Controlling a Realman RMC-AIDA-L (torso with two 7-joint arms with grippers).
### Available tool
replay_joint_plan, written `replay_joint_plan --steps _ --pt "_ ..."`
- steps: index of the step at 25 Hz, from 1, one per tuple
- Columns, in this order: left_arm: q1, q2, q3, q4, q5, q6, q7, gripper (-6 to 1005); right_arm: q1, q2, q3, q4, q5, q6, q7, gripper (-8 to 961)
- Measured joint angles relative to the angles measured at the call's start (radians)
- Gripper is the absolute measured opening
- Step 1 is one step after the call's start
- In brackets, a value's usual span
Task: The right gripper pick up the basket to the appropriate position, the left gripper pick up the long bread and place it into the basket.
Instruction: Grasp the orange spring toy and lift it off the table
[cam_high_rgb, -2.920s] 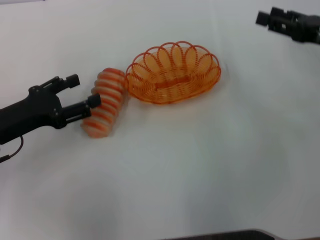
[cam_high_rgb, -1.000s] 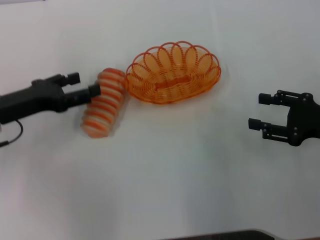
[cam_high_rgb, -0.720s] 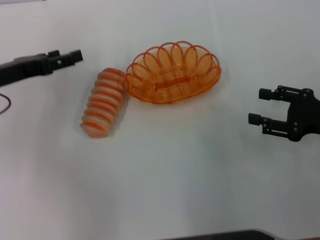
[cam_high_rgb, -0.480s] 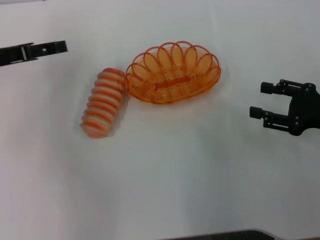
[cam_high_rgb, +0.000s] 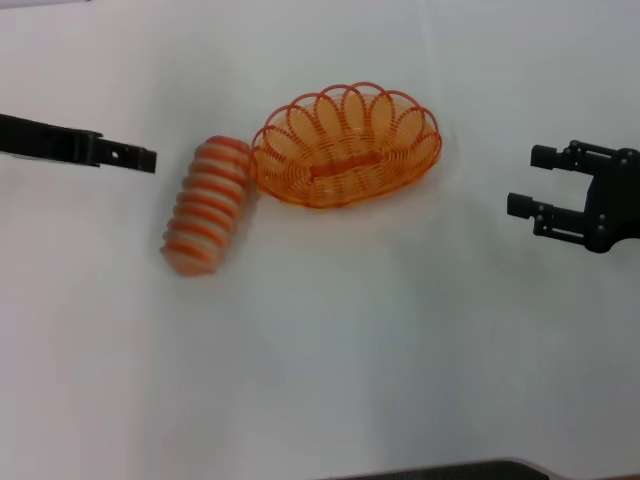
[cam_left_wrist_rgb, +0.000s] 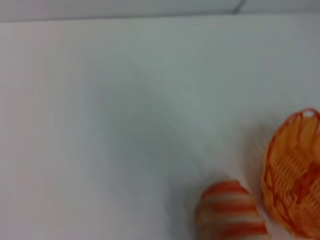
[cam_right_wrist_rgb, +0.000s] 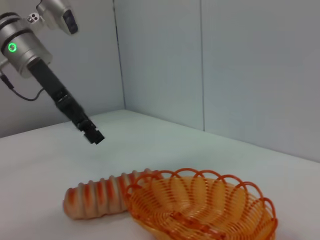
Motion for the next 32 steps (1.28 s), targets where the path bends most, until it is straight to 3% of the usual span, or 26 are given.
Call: replay_joint_plan --steps 9,16,32 --pt "-0.022 -0.021 0.163 0.073 0.038 0.044 -0.058 849 0.005 0.000 0.004 0.003 -0.004 0.011 0.000 718" --pt "-0.026 -0.029 0.292 0.074 0.053 -0.001 -0.168 850 0.005 0.007 0.002 0.008 -0.006 0.029 -0.001 718" --pt "-0.029 -0.031 0.387 0.033 0.111 -0.068 -0.295 849 0.002 0.009 0.007 0.009 -0.002 0.031 0.000 718"
